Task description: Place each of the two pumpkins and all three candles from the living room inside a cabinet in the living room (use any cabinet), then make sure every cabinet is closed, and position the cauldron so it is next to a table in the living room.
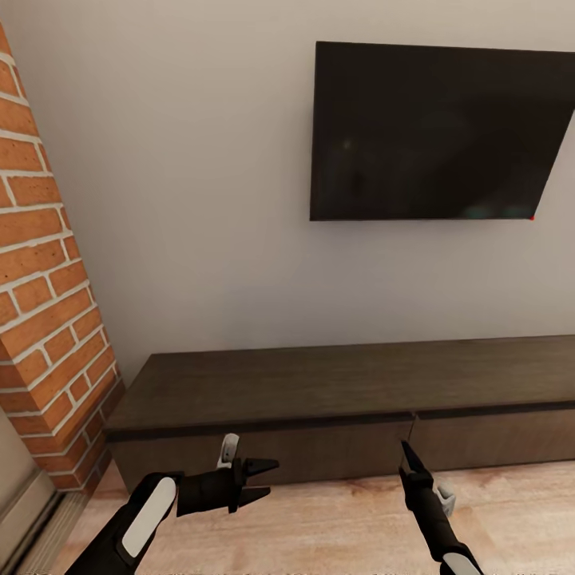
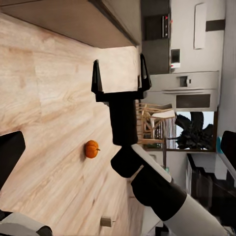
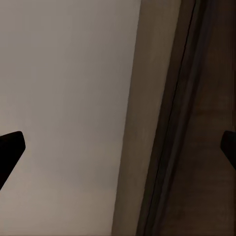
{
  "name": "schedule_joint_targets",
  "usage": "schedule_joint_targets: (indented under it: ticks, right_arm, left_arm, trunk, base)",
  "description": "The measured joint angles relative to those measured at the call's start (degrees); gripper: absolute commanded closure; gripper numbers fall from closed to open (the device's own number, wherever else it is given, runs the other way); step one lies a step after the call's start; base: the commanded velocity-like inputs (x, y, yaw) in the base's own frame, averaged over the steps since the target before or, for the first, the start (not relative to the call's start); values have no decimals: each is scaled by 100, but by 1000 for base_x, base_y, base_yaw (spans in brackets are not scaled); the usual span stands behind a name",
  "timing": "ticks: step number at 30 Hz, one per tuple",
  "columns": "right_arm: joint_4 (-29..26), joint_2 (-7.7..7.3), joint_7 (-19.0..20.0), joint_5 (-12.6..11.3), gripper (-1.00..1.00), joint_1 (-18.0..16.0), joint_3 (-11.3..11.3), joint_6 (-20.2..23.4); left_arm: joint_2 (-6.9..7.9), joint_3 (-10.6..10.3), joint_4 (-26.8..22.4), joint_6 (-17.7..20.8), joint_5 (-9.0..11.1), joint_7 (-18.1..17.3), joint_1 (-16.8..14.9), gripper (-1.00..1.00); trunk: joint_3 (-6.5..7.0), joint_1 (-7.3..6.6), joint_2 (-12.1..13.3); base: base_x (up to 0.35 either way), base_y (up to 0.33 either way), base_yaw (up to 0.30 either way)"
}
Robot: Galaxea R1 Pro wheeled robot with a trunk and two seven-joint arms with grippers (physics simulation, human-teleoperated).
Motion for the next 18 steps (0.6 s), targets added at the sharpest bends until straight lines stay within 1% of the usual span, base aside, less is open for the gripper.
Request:
schedule_joint_targets:
  ticks: [6, 8, 9, 10, 11, 14, 18]
  right_arm:
    - [-3, 0, 0, -7, -100, 0, 0, -14]
    - [-4, 0, 0, -3, -100, 0, 2, -15]
    - [-4, 0, 0, 1, -100, 0, 3, -16]
    - [-7, 0, 0, 1, -100, 0, 5, -16]
    - [-7, 3, 0, 1, -100, 0, 7, -16]
    - [-6, 3, 0, 3, -100, 0, 8, -16]
    - [-9, 4, 0, 2, -100, 0, 9, -16]
  left_arm:
    - [7, 0, -14, 0, 121, 0, 1, -100]
    - [46, -2, -17, 0, 140, 0, 1, -100]
    - [89, -5, -19, -1, 154, 0, 1, -100]
    - [111, -6, -20, 0, 182, 0, 1, -100]
    - [134, -11, -20, 0, 254, 0, 1, -100]
    - [150, -21, -23, 0, 334, 1, 1, -100]
    - [157, -29, -23, 0, 366, 1, 1, -100]
  trunk:
    - [-108, 132, -241]
    - [-144, 176, -321]
    - [-162, 198, -361]
    - [-180, 220, -401]
    - [-197, 242, -441]
    - [-251, 308, -562]
    - [-323, 395, -722]
  base:
    - [0, 0, 0]
    - [0, 0, 0]
    - [0, 0, 0]
    - [0, 0, 0]
    - [0, 0, 0]
    - [0, 0, 0]
    - [0, 0, 0]
